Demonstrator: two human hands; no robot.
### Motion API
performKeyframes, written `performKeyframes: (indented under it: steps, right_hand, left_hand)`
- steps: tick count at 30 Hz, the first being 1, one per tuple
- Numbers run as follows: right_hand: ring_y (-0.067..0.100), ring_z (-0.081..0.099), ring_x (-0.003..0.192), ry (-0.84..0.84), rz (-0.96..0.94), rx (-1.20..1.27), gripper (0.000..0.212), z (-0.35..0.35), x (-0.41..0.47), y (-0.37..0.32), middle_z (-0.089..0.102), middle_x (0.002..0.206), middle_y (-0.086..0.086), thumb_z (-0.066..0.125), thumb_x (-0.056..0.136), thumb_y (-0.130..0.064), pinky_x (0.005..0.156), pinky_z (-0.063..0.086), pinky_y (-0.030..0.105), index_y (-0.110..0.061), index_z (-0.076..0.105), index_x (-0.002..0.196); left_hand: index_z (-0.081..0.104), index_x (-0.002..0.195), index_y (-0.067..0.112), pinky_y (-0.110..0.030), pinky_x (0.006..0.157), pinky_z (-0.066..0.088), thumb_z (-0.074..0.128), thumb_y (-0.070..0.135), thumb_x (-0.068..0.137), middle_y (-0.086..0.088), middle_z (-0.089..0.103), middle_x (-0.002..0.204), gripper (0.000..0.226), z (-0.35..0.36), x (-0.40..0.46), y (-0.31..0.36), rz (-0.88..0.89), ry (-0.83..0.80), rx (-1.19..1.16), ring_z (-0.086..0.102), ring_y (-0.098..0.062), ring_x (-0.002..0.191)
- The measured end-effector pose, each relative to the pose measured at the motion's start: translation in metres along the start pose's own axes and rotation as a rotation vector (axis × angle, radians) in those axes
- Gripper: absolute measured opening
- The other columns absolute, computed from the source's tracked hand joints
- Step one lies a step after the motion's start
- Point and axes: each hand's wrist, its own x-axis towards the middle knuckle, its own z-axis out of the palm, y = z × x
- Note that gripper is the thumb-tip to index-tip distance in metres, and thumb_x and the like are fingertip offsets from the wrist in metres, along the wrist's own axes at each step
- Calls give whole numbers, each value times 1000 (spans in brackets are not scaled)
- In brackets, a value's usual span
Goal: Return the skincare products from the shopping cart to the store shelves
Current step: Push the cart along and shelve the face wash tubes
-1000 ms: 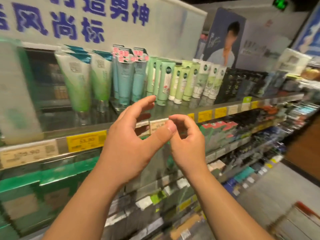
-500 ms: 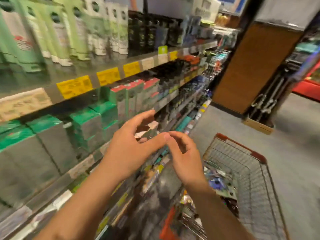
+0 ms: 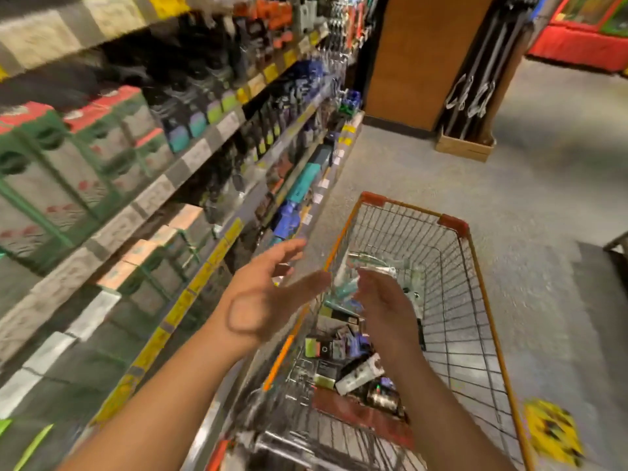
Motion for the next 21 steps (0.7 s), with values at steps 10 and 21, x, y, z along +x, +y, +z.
performKeyframes:
  steps: [10, 21]
  right_hand:
    - [12, 68, 101, 35, 162, -88, 23, -44, 115, 104, 69, 116, -14, 61, 101, -43, 88, 55, 34, -34, 67, 122]
    - [13, 57, 99, -11, 132, -363, 38, -38, 274, 218, 60, 110, -6, 64, 101, -36, 85, 38, 25, -11, 63, 129]
  left_hand:
    - [67, 125, 47, -36, 104, 49, 67, 77, 64, 24, 64, 130, 68, 96, 90, -43, -232, -198, 89, 61, -4, 121]
    - [71, 110, 32, -33, 76, 48, 51, 60, 95, 0, 73, 117, 37, 194, 216, -115, -613, -163, -98, 61, -17, 90]
